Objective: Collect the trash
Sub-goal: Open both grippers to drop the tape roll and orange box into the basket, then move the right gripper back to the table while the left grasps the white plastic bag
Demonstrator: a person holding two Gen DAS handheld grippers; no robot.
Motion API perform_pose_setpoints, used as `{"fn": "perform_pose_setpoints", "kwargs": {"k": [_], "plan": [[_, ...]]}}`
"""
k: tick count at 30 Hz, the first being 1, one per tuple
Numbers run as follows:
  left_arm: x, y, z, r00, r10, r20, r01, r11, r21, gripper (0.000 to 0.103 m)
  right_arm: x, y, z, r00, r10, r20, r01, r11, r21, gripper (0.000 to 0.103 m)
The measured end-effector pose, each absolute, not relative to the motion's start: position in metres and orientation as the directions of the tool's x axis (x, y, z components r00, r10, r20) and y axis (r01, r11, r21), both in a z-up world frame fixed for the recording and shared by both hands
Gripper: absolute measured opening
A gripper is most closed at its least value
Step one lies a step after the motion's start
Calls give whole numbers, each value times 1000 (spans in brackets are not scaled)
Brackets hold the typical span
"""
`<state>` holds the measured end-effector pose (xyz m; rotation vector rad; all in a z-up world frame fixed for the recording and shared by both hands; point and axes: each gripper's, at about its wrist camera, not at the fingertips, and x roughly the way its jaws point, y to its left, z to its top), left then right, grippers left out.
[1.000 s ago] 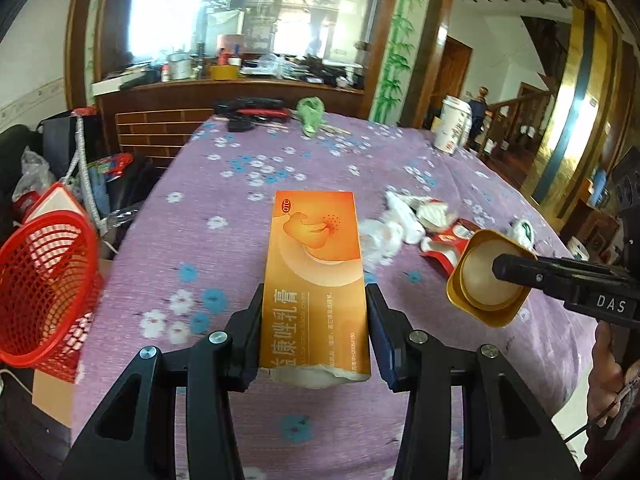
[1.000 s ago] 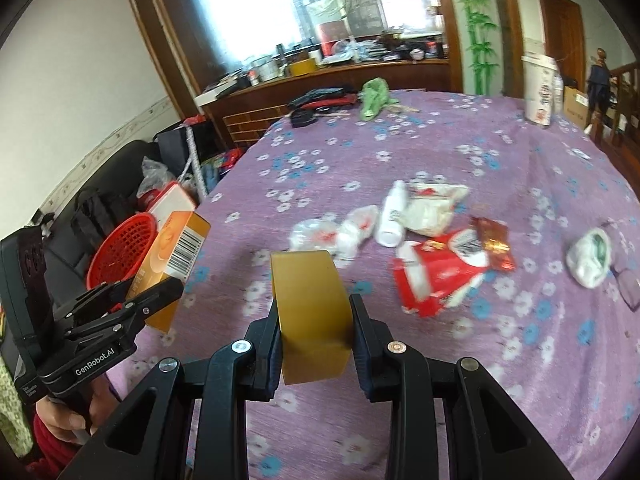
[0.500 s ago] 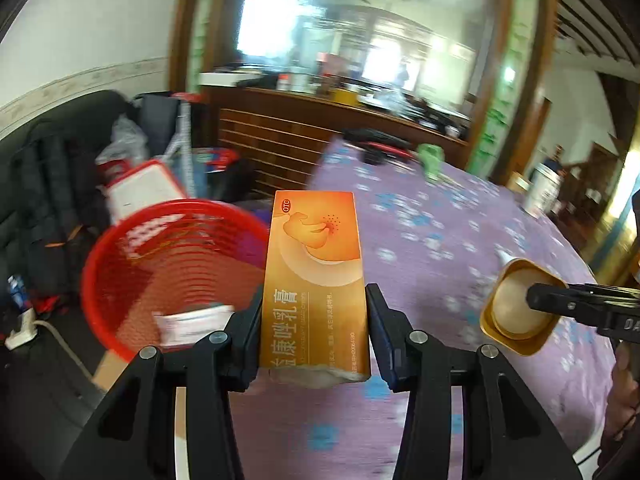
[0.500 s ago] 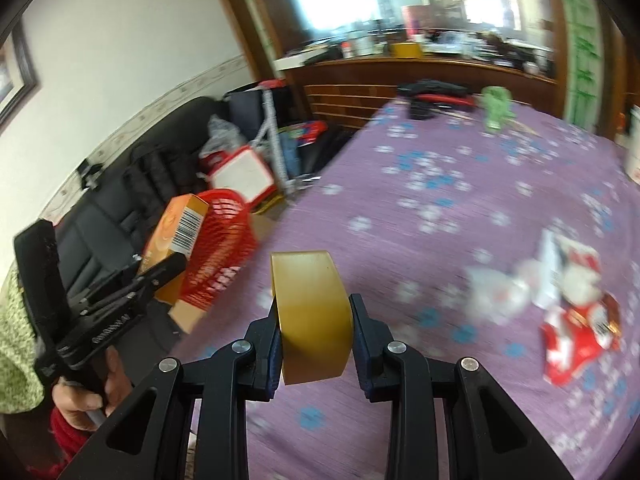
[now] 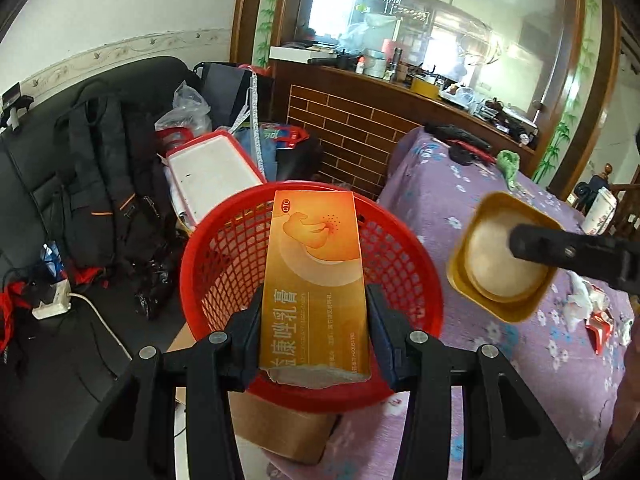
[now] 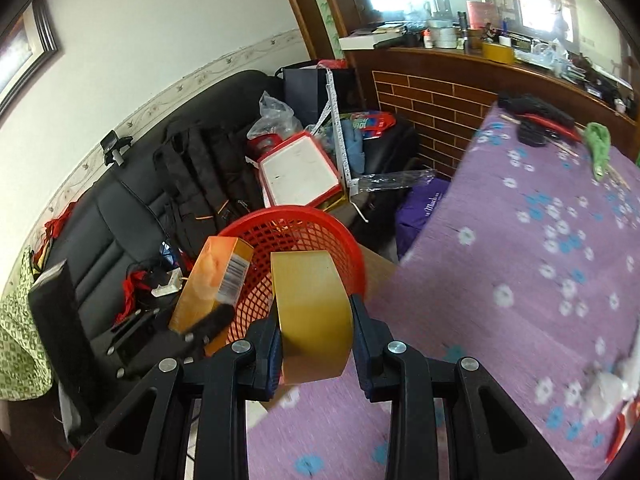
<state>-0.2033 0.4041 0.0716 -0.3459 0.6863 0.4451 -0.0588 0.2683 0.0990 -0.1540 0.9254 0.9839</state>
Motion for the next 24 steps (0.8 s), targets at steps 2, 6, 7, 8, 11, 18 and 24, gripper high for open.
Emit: {"fn": "perform_pose_setpoints", "kwargs": {"k": [2,6,7,8,11,18,24], "plan": [[-203,407,74,688,289,-666,-507,848,-156,50,-54,278,96,211,651,-729,-770,571,286,36],[-205,406,80,707,291,-644,-507,844,-176,66,-46,271,97,229,658,-718,-750,589,300,39],[-207,404,81,713,287,-640,-502,846,-180,66,-46,265,99,229,661,-715,-748,589,305,39],[-209,400,82,720,280,-635,-495,848,-187,66,-46,257,102,238,661,-712,-745,594,303,39],[-211,387,86,735,262,-626,-474,858,-198,66,-53,227,111,277,661,-697,-738,611,286,39],[-198,322,88,770,168,-615,-347,919,-184,67,-64,134,101,319,630,-708,-678,673,294,39],[-171,254,82,763,71,-642,-218,964,-153,67,-67,36,78,363,593,-718,-577,748,326,39]]}}
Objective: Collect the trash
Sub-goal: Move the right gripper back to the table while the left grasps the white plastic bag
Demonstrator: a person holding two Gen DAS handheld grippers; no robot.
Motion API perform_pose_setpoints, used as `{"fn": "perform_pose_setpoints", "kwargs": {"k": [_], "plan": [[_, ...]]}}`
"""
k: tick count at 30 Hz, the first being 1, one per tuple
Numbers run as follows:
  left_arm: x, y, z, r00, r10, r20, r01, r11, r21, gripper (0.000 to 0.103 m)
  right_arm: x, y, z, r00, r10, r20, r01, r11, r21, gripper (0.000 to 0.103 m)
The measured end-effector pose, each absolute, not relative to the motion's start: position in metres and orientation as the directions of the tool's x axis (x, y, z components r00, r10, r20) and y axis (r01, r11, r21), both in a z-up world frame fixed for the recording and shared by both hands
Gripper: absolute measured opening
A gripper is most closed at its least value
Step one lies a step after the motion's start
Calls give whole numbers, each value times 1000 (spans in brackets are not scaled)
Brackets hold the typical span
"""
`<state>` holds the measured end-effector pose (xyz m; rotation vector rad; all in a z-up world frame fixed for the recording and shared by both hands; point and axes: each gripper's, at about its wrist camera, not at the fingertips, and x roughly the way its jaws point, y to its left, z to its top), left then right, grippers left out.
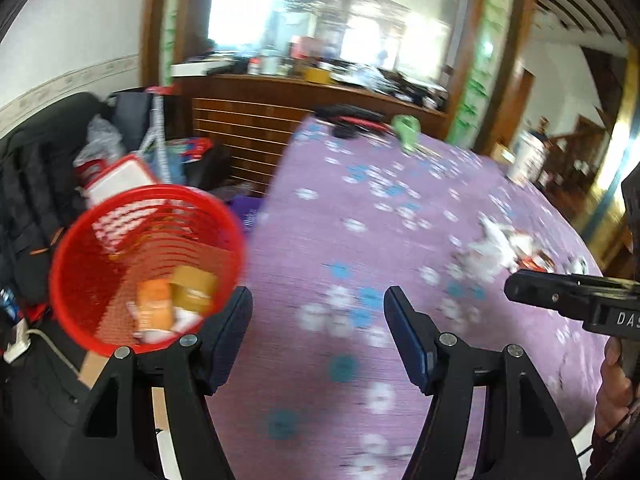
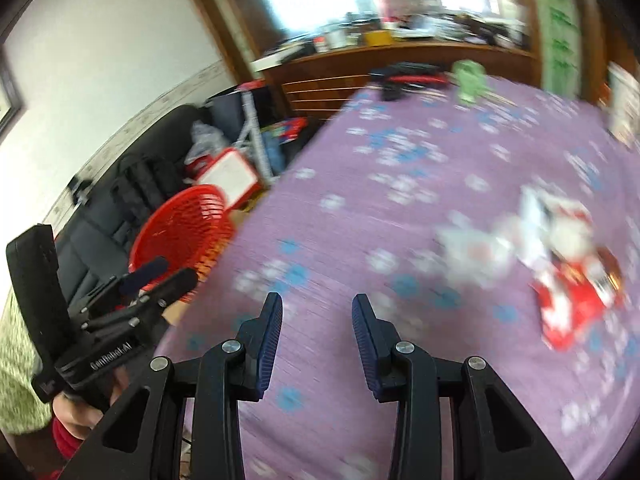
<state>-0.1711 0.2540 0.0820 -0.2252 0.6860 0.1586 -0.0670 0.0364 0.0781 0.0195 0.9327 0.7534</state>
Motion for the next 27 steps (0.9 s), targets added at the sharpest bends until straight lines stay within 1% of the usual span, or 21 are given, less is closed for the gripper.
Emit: {"fn": "perform_pose_setpoints", "kwargs": {"k": [7,9,11,13,15,17,22,25,27], "plan": [[-132,174,78,733,-26,-679,-70,991,-114,69,-60,-75,62,445,538,-716,-405,834,375,39],[-117,144,81,731,-33,-681,-10,998,-59,75,-58,-105,60,466,526,-712,-356,848,393,39],[-105,121,83,731,-27,-682,29,1000,-9,78,-56,-127,59,484,520,-703,-317,854,414,40],[-91,100,86,725,-51,-687,86,996,17,82,-54,-149,59,504,518,-691,-283,855,435,40],[-69,77,83,706,-57,-706,131,990,51,84,-51,-167,61,527,515,-676,-253,854,454,42],[-51,63,78,693,-36,-720,147,985,93,84,-50,-184,64,550,512,-660,-231,853,468,45],[-10,34,52,664,41,-746,164,966,199,83,-46,-220,70,596,485,-640,-176,856,486,46],[6,33,42,657,73,-751,150,963,225,83,-43,-249,73,632,448,-633,-127,865,485,47],[15,35,37,653,71,-754,138,968,211,83,-40,-266,74,649,424,-631,-97,869,485,48]]}}
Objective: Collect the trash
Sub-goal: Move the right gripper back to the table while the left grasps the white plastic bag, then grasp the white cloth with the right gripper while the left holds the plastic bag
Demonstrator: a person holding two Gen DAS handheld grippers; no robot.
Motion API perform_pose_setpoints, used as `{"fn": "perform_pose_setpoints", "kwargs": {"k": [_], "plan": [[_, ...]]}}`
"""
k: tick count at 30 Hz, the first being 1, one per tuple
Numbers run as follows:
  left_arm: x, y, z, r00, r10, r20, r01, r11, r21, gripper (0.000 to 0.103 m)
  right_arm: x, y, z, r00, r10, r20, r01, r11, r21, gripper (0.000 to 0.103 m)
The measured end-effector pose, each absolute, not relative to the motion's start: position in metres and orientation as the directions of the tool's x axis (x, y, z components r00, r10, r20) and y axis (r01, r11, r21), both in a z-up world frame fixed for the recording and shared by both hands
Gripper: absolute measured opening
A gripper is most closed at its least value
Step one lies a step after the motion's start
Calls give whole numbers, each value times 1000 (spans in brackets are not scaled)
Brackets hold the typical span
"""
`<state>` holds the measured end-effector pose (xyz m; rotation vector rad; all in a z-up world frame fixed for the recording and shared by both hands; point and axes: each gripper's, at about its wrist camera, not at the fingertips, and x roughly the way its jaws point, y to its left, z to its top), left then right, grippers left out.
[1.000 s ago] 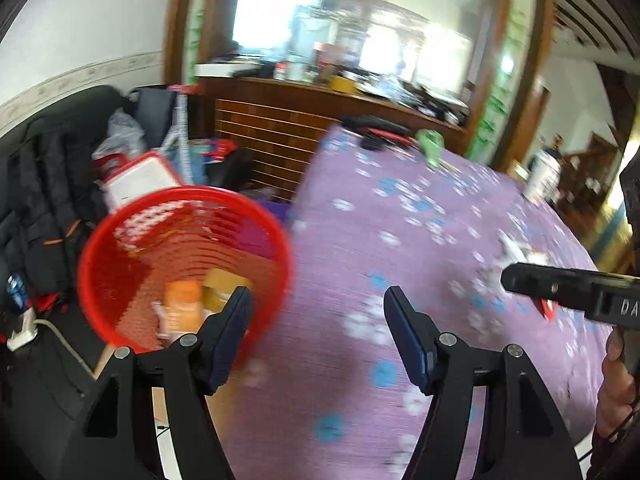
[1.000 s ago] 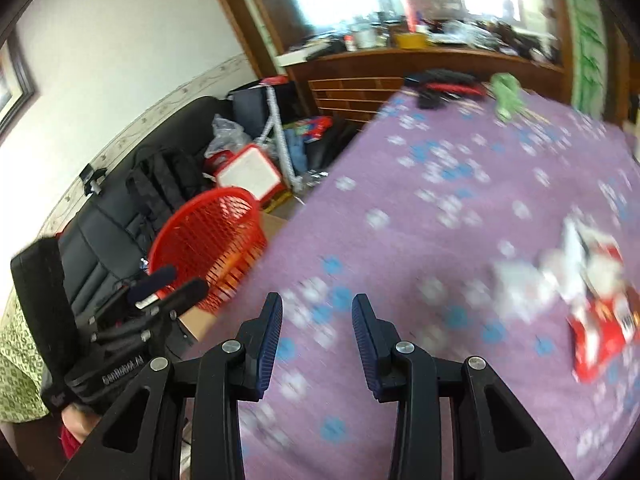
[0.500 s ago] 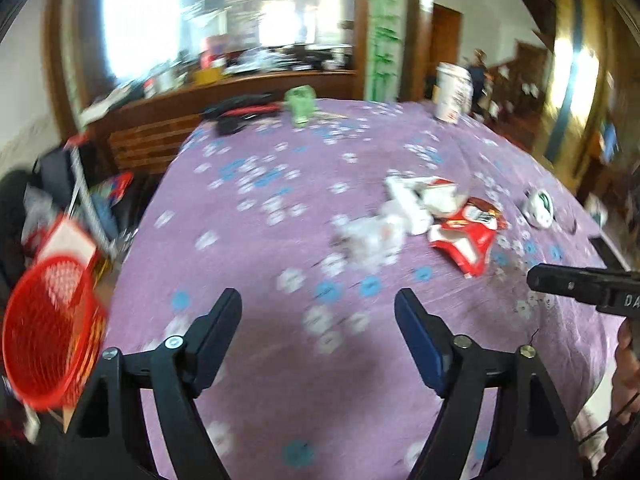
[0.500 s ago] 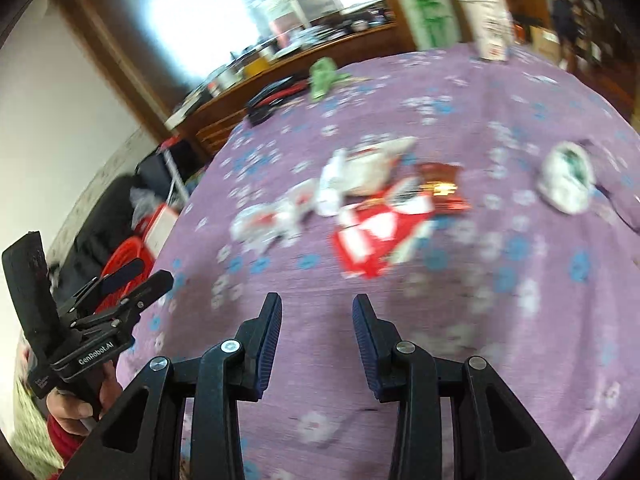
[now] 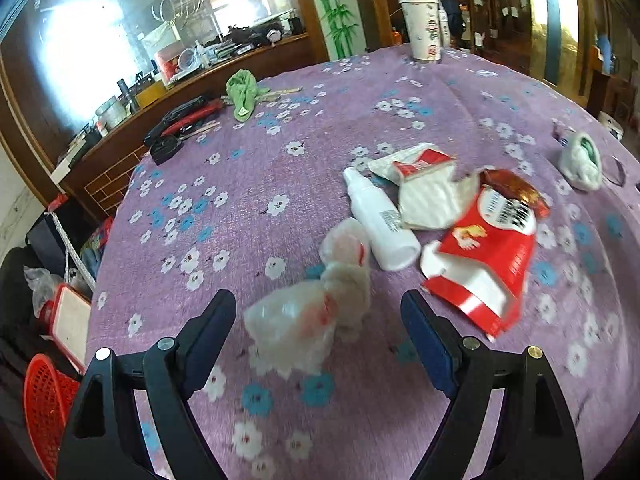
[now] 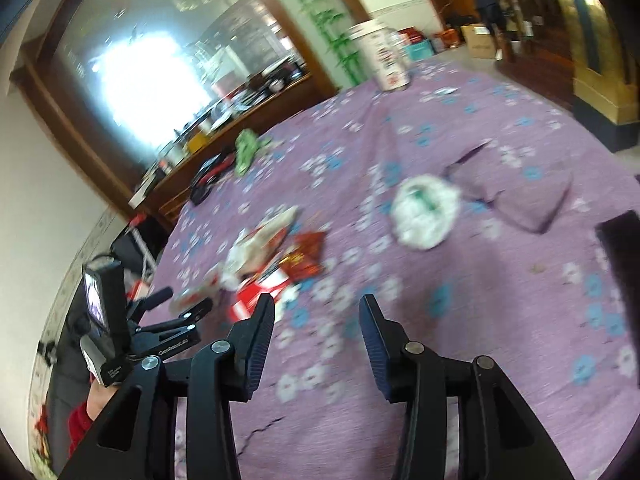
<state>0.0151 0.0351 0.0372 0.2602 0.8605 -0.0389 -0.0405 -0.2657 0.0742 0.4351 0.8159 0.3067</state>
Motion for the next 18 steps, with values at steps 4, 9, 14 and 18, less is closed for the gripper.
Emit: {"fn": "perform_pose_setpoints", "kwargs": {"k": [4,9,14,18], "plan": [[29,39,31,636,38,-771,128,980,153,53,-26,-293,74,677,350,-647,-22,889,458,50],[33,46,27,621,-12,-783,110,991,72,34,5,-306,64,660,286,-695,40,910,412,50],[13,51,39,652,-55,-756,108,994,20,34,39,-307,47,628,279,-726,81,905,419,51],[-7,57,54,679,-88,-729,111,994,-17,34,61,-302,33,609,266,-748,98,910,403,51]]}}
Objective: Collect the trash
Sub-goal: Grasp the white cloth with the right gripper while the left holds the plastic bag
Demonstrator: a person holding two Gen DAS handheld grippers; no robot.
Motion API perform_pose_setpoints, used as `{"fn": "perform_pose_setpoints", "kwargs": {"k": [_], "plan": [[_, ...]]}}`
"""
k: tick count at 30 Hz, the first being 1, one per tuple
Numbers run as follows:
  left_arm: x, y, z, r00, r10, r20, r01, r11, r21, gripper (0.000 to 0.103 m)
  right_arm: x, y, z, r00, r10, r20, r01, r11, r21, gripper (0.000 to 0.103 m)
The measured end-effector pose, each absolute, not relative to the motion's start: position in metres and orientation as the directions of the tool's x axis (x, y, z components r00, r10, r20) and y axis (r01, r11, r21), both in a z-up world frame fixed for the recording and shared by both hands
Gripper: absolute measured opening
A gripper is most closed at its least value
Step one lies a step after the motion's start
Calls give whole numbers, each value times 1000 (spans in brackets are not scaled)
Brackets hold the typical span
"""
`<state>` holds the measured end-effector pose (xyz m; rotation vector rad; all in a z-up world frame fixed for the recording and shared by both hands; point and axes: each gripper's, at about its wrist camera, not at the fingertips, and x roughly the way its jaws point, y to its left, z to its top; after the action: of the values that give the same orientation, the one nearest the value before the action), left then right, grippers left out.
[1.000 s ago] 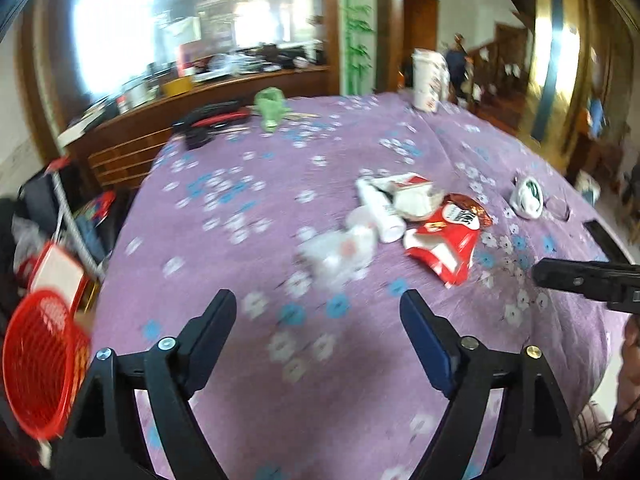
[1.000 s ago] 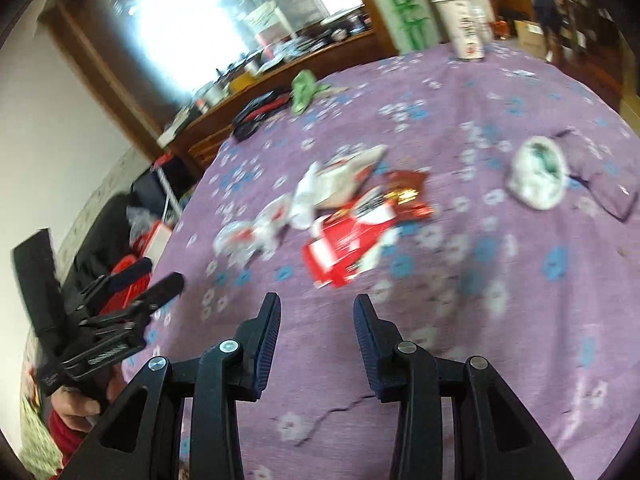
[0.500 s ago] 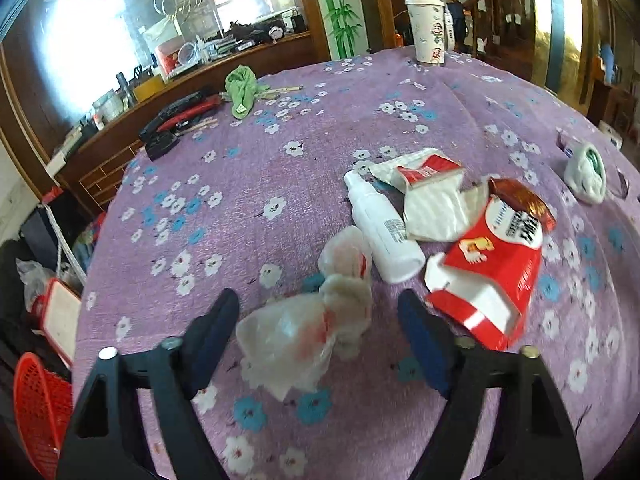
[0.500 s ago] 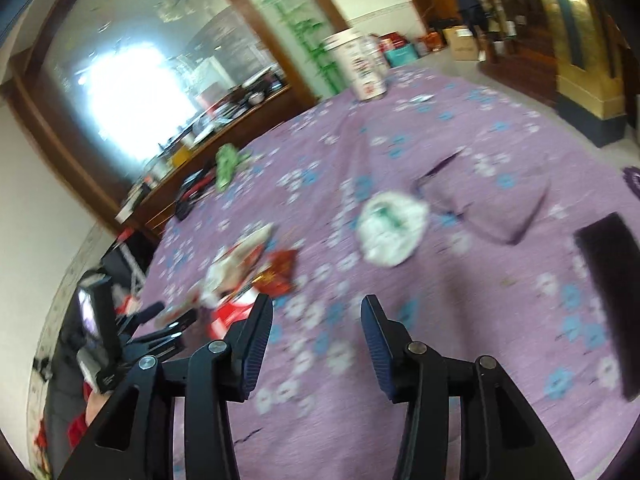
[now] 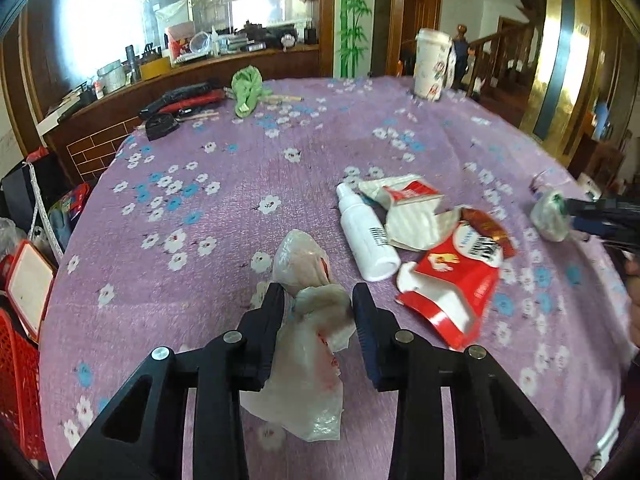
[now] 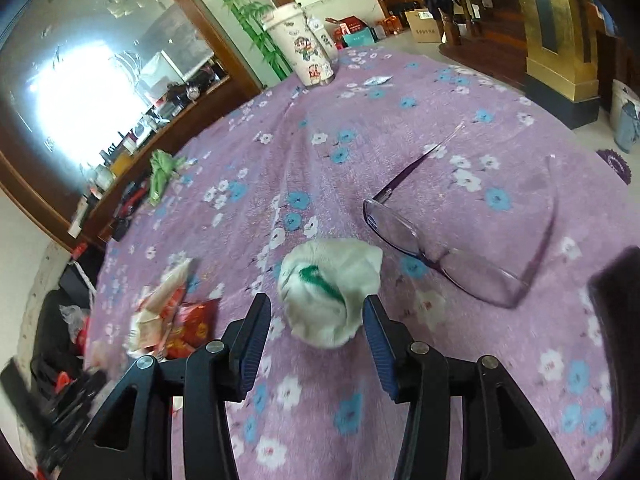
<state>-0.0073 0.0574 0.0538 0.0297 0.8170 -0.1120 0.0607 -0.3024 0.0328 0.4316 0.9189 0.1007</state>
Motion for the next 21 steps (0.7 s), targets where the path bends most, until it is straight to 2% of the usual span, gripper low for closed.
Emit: {"fn": "perform_pose_setpoints", "kwargs": {"k": [4,6,7,8,21], "plan": [[-28,59,63,698,-108,-707,124,992,-29,34,73,-298,21,598,246,-763,103,921,377,50],[-35,59,64,701,-121,-703,127,991,-44,34,74,-292,19,598,237,-766,84,931,354,43],[-39,59,65,703,-128,-700,128,990,-53,34,73,-290,20,602,230,-765,77,937,342,31],[-41,59,65,705,-130,-697,127,990,-57,34,71,-287,22,606,216,-766,71,944,322,25],[-76,57,53,708,-155,-689,128,988,-91,34,-37,-223,65,653,379,-656,-158,915,371,24]]}}
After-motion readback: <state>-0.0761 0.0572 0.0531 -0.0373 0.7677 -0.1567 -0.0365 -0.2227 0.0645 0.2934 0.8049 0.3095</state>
